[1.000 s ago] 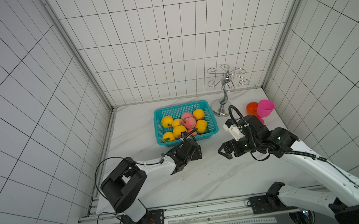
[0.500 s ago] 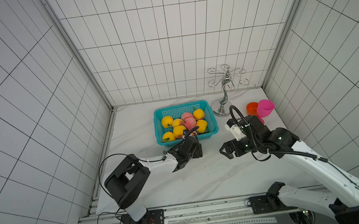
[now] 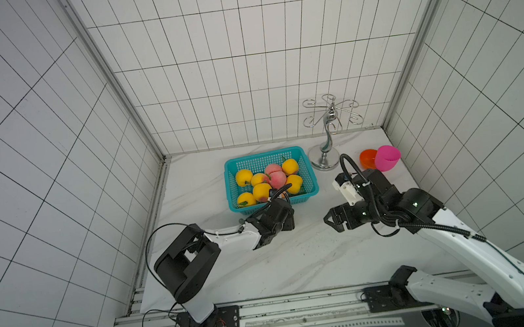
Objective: Put the peaches into the basket
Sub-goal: Pick up the peach from the center of the board.
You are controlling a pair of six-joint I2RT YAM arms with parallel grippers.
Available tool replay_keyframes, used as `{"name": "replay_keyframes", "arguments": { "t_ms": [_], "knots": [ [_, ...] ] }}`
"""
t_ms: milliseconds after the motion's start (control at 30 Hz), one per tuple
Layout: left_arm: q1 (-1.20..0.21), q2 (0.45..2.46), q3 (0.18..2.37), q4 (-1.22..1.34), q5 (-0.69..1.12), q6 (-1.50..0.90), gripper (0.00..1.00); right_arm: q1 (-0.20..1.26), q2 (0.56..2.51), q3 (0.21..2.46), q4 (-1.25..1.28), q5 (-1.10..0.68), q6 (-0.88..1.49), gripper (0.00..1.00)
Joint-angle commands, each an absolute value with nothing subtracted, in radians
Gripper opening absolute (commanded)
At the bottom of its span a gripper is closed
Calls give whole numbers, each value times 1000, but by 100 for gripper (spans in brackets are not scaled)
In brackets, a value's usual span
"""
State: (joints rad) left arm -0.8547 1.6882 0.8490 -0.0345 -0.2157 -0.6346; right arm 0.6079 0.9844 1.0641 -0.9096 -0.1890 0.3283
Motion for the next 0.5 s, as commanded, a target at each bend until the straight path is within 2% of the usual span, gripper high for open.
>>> {"name": "replay_keyframes", "arguments": {
  "t_ms": [0, 467],
  "knots": [
    [-866, 1656, 858, -66, -224, -630, 64, 595, 967, 1087, -934, -170, 321, 91],
    [-921, 1576, 873, -177, -243, -651, 60, 581, 903, 1063, -934, -180, 313, 91]
  ]
}}
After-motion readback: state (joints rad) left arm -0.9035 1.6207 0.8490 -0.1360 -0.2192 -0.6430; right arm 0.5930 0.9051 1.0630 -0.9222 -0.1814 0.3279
